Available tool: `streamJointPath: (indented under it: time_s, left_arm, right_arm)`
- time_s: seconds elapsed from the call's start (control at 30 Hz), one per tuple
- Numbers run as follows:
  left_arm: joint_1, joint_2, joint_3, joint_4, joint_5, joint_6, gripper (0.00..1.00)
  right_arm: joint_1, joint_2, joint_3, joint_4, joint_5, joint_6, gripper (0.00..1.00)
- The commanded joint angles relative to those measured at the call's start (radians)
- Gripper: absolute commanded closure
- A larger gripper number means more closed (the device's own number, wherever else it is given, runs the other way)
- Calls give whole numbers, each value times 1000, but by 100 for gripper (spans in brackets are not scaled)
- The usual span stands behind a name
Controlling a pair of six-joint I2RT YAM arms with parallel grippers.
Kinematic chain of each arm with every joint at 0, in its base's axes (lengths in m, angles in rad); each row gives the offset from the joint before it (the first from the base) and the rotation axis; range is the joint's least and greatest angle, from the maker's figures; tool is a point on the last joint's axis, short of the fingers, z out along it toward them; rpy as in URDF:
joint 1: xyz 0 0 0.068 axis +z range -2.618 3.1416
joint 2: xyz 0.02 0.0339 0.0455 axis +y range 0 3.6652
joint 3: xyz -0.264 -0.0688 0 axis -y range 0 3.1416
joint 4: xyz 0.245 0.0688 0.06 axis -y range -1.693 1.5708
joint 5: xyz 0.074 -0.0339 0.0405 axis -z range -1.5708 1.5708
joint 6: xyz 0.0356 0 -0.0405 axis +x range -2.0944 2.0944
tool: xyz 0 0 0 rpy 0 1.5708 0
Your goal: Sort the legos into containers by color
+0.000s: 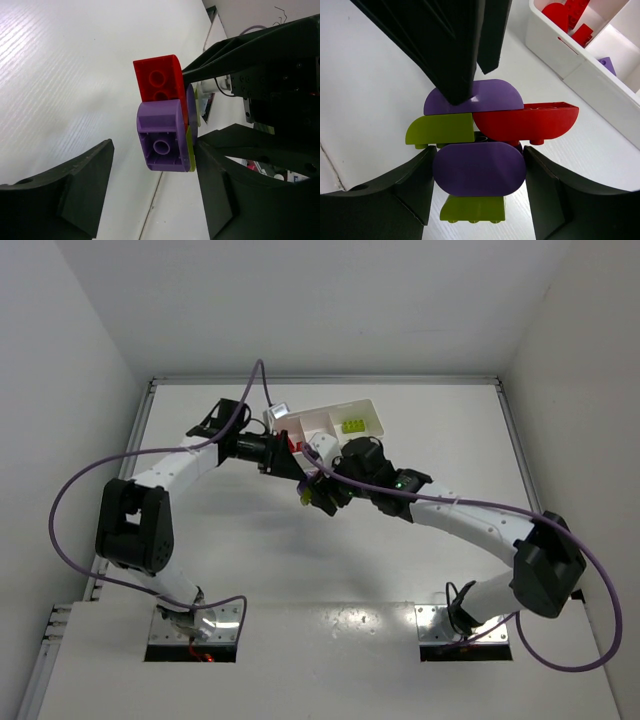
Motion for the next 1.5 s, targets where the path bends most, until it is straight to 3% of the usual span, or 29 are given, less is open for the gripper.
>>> streamJointPath:
  time_s: [0.0, 0.03, 0.17, 0.23, 0.3, 0.47, 0.53, 0.6, 0.67, 0.73, 0.8, 0.83, 0.97, 1.07, 1.1, 1.13, 1.2, 1.23, 1.3, 1.37, 1.47]
  left_arm:
    - [-23, 5, 53, -4, 32, 31, 31]
    - [-23, 5, 53, -4, 43, 40, 35]
    - [-23, 28, 62, -4, 73, 41, 80]
    - [-23, 28, 73, -4, 99, 51, 93]
    - [-23, 37, 82, -4, 110, 51, 100]
    - [-23, 60, 111, -4, 132, 51, 100]
    - [-32, 71, 121, -4, 153, 51, 70]
    - [-32, 81, 121, -14, 170, 51, 55]
    - [-32, 81, 121, -14, 170, 60, 60]
    - [-23, 81, 130, -14, 170, 60, 73]
    - [-23, 81, 130, -14, 156, 60, 76]
    - [-23, 81, 130, -14, 156, 60, 63]
    - [-23, 49, 121, -14, 29, 71, 40]
    - [-12, -29, 23, 101, -49, 9, 38]
    - [-12, -72, -32, 177, -104, -34, 38]
    - [0, -178, -93, 362, -145, -124, 36]
    - [0, -288, -252, 497, -312, -176, 29]
    - [0, -334, -289, 569, -362, -188, 17]
    - [-27, -416, -329, 578, -490, -197, 7]
    - [-60, -425, -329, 530, -529, -197, 2]
    - [-92, -446, -329, 519, -639, -248, 2]
  right_arm:
    - [7, 9, 54, 40, 9, -14, 100]
    - [7, 9, 54, 40, 9, -14, 100]
    - [7, 9, 54, 40, 9, -14, 100]
    - [7, 9, 54, 40, 18, -14, 100]
    - [7, 9, 35, 40, 31, -14, 100]
    - [-2, -24, -4, 49, 86, -14, 100]
    - [-2, -37, -15, 49, 101, -14, 100]
    - [-2, -37, -24, 49, 101, -14, 100]
    - [-2, -46, -24, 49, 101, -14, 100]
    - [-2, -46, -24, 40, 101, -14, 100]
    - [-2, -46, -24, 40, 101, -14, 100]
    - [-2, -55, -24, 40, 110, -14, 100]
    - [-25, -46, -4, 22, 120, 61, 100]
    - [-85, -6, 45, 2, 108, 241, 100]
    - [-129, 8, 73, -9, 107, 358, 100]
    - [-151, 21, 87, -30, 92, 412, 100]
    - [-202, 60, 122, -50, 106, 564, 100]
    - [-216, 77, 139, -79, 121, 612, 100]
    - [-236, 110, 202, -116, 185, 745, 100]
    - [-248, 166, 289, -185, 257, 839, 100]
    - [-248, 233, 413, -251, 299, 982, 100]
